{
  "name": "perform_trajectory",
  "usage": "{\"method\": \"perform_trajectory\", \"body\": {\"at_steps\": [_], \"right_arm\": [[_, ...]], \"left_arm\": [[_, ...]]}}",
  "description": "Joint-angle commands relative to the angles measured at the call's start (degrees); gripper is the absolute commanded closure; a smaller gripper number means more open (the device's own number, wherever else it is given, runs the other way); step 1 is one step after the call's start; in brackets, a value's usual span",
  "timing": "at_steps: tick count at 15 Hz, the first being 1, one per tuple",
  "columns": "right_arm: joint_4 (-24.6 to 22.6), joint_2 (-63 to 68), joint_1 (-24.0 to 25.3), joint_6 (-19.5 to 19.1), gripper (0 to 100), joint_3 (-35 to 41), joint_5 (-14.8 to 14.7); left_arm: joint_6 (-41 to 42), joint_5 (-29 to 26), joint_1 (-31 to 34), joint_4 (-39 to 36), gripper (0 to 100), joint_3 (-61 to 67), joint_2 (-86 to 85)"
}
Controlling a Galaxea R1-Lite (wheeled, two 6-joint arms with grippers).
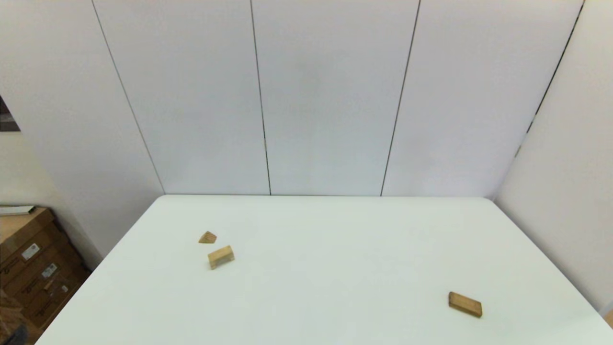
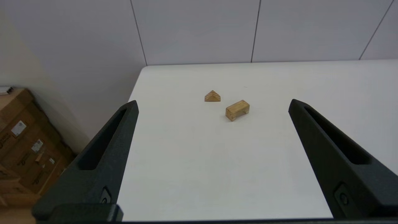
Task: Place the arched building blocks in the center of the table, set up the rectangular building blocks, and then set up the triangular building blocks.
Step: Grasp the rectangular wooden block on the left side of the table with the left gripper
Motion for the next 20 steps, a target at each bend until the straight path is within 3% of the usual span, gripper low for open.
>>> {"method": "perform_trajectory", "body": {"at_steps": [1,4,7,9,20], "right_arm": [[0.0,0.1,0.0,0.0,0,0.1,0.0],[0.0,0.1,0.0,0.0,0,0.0,0.0],[0.1,0.1,0.0,0.0,0,0.0,0.0],[0.0,0.1,0.0,0.0,0,0.1,0.0],[0.0,0.1,0.0,0.0,0,0.1,0.0]], "left_arm": [[0.4,-4.9,-0.2,-0.4,0,-22.2,40.9],[7.7,-5.2,-1.8,-0.4,0,-31.9,63.6],[15.7,-10.3,-3.5,-0.1,0,-35.6,76.3],[25.3,-12.9,-3.9,-0.4,0,-36.3,83.0],[41.1,-14.8,-6.0,-2.1,0,-48.6,108.0]]}}
